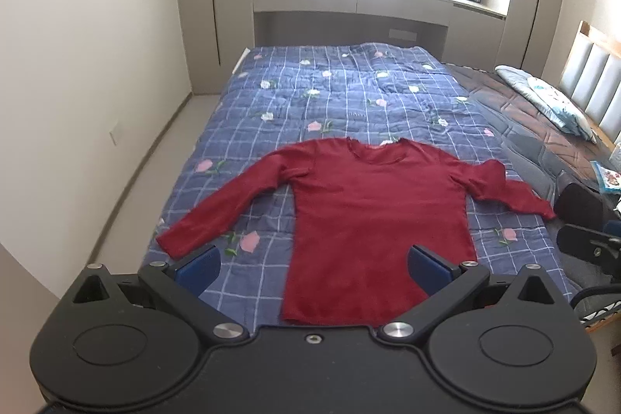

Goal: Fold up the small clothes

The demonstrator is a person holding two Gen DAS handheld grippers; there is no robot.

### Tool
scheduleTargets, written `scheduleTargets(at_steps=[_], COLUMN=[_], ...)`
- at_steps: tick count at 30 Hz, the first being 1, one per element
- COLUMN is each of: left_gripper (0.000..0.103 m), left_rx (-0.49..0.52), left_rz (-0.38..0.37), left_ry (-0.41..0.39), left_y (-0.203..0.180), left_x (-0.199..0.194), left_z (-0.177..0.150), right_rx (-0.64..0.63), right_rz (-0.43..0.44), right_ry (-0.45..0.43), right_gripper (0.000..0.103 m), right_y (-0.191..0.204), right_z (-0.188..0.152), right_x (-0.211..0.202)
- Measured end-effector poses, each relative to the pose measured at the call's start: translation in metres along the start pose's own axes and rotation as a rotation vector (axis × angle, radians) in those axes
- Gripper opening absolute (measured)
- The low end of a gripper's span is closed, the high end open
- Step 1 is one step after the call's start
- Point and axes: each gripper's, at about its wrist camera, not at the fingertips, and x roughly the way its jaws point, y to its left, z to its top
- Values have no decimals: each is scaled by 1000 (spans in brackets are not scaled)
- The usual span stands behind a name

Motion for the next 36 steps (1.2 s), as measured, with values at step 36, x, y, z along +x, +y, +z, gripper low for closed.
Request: scheduleTargets(at_steps=[36], left_gripper=[102], left_rx=[64], left_rz=[29], left_ry=[267], left_y=[-22], left_x=[58], left_z=[5], right_rx=[119], right_rz=[-229], right_ry=[335], right_gripper=[103], right_y=[-41], right_z=[-1], right_x=[63])
